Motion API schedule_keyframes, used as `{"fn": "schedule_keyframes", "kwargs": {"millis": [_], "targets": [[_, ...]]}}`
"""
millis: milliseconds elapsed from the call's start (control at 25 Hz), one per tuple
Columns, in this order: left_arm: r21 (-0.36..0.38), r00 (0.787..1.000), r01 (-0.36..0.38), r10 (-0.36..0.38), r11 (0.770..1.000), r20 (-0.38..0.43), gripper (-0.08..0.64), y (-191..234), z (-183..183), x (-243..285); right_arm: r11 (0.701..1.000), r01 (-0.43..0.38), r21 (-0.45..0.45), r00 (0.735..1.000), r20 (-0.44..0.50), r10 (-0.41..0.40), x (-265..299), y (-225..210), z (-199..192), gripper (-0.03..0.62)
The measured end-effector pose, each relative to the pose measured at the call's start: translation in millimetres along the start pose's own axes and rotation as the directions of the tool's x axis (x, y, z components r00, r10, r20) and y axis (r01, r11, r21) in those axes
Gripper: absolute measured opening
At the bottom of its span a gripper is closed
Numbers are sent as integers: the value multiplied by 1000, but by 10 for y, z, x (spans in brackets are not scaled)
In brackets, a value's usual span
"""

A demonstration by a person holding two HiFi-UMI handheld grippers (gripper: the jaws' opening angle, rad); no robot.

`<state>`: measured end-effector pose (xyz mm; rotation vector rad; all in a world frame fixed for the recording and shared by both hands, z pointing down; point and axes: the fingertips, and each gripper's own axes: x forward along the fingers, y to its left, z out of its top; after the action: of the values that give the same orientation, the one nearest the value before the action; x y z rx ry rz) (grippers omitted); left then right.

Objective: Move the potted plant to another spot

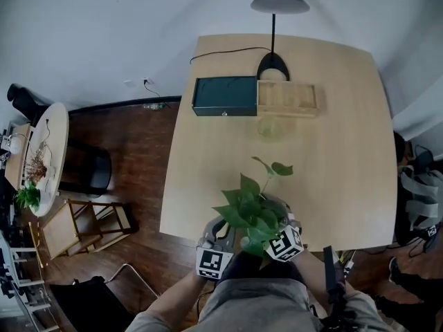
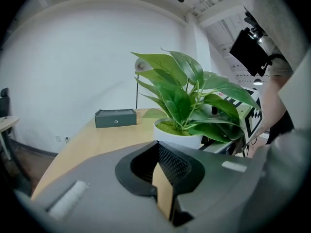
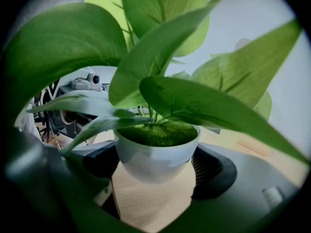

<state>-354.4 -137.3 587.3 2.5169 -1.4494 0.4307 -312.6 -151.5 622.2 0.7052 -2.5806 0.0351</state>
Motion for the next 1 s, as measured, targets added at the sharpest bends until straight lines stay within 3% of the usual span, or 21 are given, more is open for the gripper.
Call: {"fn": "schedule_keyframes", "kwargs": {"millis": [400,720,1000], "targets": [[-8,990,64,-63,998,125,-6,-570,753,319,991,131,0,991,10,-131,-799,-615,268,465],[-39,981,88,-80,995,174,-6,-1111,1125,511,986,160,37,987,27,-161,-1415,-929,272,464],[-23,969,86,-78,996,236,-6,-1481,1411,496,985,172,32,983,52,-173,-1836,-1021,323,463]]}}
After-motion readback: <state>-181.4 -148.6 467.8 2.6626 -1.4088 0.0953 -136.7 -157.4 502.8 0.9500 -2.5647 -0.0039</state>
